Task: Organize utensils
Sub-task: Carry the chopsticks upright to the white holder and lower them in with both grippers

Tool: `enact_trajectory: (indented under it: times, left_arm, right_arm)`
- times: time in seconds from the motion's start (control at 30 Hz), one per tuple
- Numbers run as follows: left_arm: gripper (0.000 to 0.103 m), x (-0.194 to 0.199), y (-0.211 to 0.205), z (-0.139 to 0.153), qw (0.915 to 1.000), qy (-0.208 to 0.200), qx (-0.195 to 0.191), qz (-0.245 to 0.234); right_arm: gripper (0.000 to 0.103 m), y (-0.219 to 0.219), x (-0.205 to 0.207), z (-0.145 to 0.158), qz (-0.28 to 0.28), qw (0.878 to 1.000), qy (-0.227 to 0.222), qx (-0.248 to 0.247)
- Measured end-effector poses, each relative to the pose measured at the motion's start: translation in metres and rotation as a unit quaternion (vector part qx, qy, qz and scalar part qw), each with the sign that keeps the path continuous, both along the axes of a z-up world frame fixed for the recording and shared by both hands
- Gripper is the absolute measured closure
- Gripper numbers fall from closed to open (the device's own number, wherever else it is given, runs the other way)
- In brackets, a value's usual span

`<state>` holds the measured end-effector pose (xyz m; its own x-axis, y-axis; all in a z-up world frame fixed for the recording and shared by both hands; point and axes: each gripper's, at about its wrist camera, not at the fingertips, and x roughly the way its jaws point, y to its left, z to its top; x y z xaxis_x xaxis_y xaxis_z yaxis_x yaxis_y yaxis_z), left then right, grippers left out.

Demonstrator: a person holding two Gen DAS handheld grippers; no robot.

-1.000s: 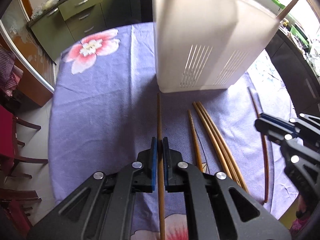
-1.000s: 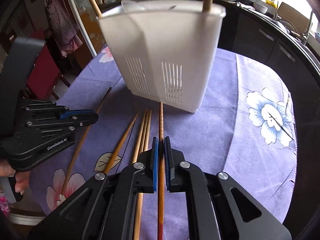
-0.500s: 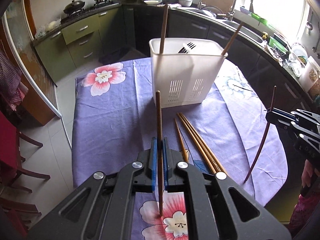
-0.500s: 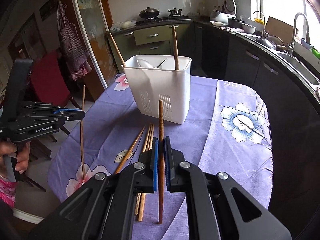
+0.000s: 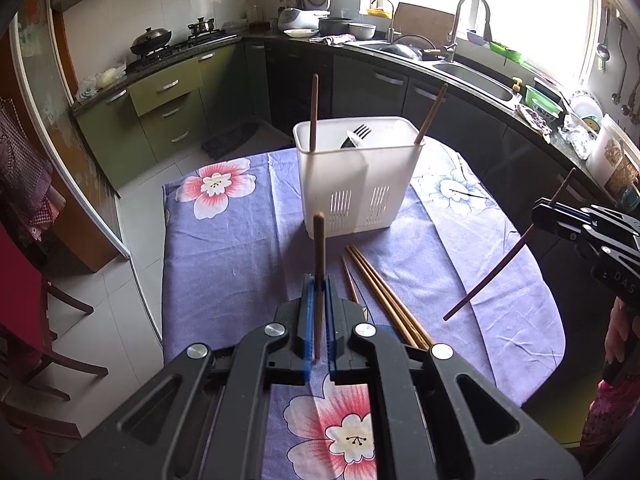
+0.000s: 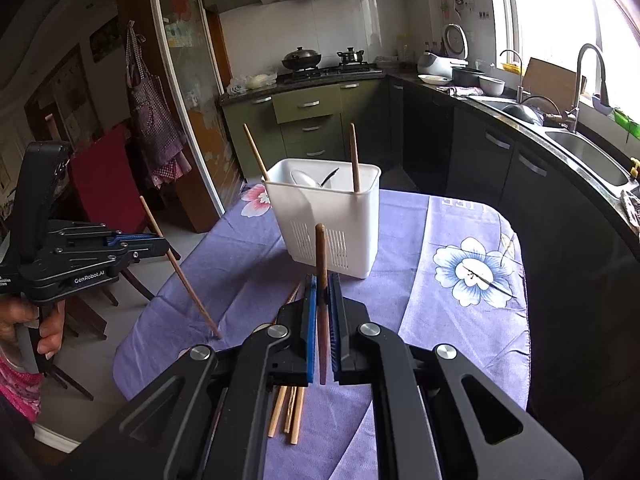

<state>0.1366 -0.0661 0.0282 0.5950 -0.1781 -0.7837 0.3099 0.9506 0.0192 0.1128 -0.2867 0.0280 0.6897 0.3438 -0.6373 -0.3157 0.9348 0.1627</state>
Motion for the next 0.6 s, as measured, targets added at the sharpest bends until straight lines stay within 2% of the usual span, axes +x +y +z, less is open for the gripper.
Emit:
enact_trajectory:
  times: [0.3,0.6]
  left_arm:
    - [0.098,0.023,-0.018,0.036,0.9998,-0.01,-0.017,-0.01]
    - [0.098,0.042,-0.045,0.106,0.9975,-0.061,-0.024,-0.026]
  right_arm:
    - [0.096,0.016,0.021,0.05,0.011,1.0,-0.028,0.008]
    - [0.096,0.03,0.046,0.109,0.004,0.998,-0.069,0.005]
